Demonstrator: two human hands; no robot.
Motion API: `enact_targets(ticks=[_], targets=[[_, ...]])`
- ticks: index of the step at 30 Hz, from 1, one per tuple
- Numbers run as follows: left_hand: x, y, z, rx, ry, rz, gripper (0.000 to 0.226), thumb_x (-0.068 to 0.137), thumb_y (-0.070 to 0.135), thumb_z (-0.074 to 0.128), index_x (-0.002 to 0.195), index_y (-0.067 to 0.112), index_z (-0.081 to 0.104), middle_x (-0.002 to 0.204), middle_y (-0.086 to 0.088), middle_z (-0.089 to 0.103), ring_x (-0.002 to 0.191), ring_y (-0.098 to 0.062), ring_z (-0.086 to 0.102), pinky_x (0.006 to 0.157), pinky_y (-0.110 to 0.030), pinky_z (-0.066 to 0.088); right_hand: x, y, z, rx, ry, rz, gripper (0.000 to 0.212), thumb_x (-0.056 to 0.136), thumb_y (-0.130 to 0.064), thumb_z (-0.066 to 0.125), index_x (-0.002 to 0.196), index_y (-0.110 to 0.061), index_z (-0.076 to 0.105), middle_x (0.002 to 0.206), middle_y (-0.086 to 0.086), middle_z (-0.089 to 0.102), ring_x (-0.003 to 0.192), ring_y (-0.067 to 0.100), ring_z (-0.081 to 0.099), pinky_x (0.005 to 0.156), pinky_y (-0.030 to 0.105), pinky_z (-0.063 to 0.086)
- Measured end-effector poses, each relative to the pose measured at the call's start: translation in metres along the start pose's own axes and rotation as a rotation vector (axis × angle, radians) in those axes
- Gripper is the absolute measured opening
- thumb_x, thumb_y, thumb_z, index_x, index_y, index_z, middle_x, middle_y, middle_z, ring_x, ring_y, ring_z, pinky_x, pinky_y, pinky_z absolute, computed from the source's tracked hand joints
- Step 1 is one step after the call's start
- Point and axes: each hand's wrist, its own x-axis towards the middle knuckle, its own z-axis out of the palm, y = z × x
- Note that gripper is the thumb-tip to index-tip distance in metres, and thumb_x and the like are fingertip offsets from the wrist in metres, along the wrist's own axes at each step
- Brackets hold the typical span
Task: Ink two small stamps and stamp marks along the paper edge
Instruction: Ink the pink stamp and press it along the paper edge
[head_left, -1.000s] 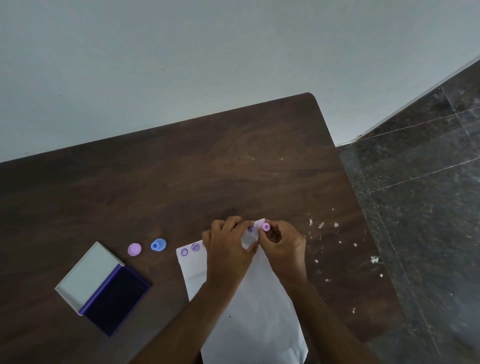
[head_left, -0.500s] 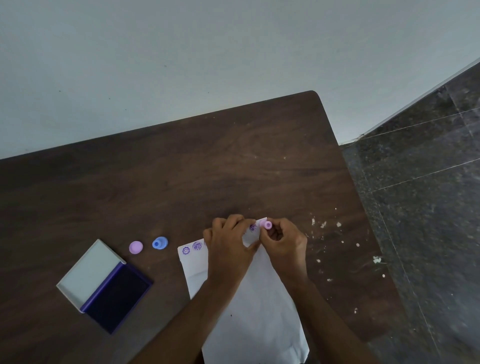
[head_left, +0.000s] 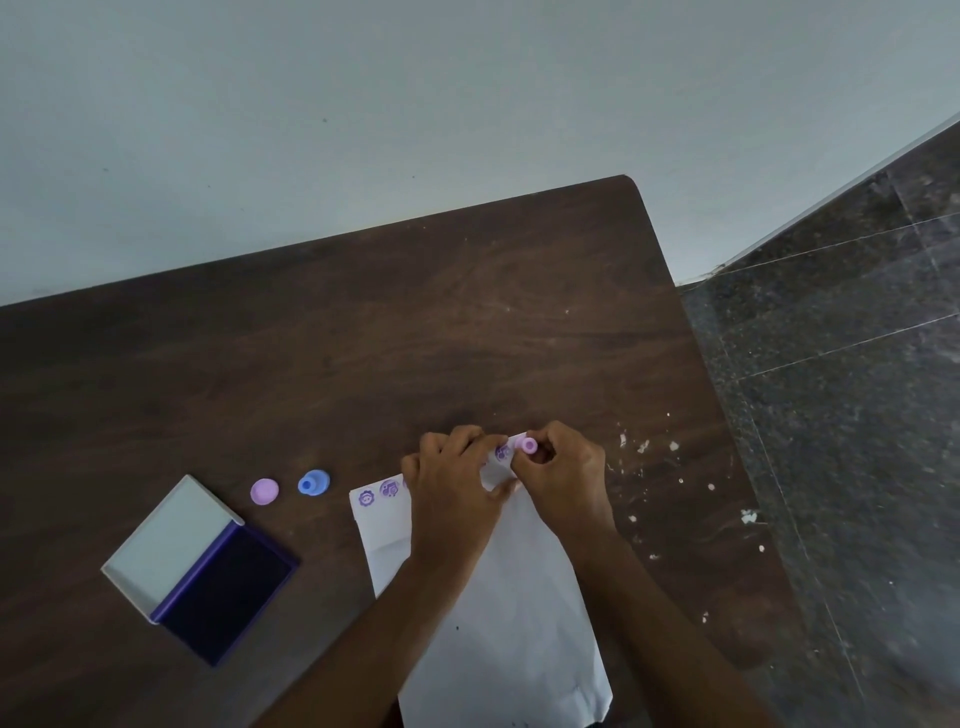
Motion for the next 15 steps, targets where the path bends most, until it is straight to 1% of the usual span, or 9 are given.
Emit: enact_targets(ticks=[3,5,6,10,15], targets=[[0.0010,-0.0004,0.0003,0.000,0.001,-0.004,0.050,0.059,0.053,0.081,0.099,0.026,0.070,0.104,0.002,0.071,0.085,-0.019,0.060,0.075,-0.033,0.043,0.0023,0.0003,-0.0010,0.011,-0.014,0.010,0.017,0.079,-0.025,0.075,0.081,-0.010,0.067,0.079,0.004,0.072,0.057,0.002,0.054,0.056,0.001,0.038],[0.0011,-0.0007,0.0004,-0.014,0.011,0.003,0.050,0.058,0.053,0.081,0.098,0.026,0.069,0.103,0.002,0.071,0.085,-0.019,0.060,0.074,-0.034,0.044,0.0013,0.0002,-0.0009,0.012,0.001,-0.010,0.016,0.079,-0.024,0.076,0.080,-0.010,0.067,0.078,0.005,0.072,0.056,0.001,0.054,0.052,0.000,0.038],[0.0010,-0.0012,0.0007,-0.018,0.017,0.006,0.049,0.058,0.053,0.081,0.098,0.026,0.069,0.102,0.002,0.071,0.084,-0.019,0.060,0.074,-0.034,0.044,0.0009,0.0002,-0.0006,0.016,0.009,-0.017,0.016,0.079,-0.023,0.076,0.079,-0.010,0.067,0.078,0.005,0.072,0.056,0.001,0.053,0.051,-0.001,0.040],[0.0008,-0.0014,0.0011,-0.014,0.009,0.000,0.049,0.059,0.053,0.081,0.100,0.029,0.068,0.104,0.004,0.070,0.087,-0.017,0.059,0.076,-0.033,0.041,-0.0007,0.0007,-0.0010,0.046,0.040,-0.069,0.015,0.076,-0.016,0.078,0.077,-0.006,0.068,0.074,0.008,0.072,0.054,0.002,0.054,0.060,-0.004,0.041],[-0.0004,0.0003,-0.0001,-0.019,0.015,0.000,0.050,0.059,0.053,0.081,0.100,0.028,0.068,0.104,0.004,0.070,0.085,-0.018,0.058,0.075,-0.032,0.040,-0.0009,0.0020,-0.0017,0.058,0.051,-0.104,0.015,0.075,-0.015,0.079,0.077,-0.005,0.068,0.073,0.009,0.072,0.055,0.001,0.054,0.060,-0.002,0.043]])
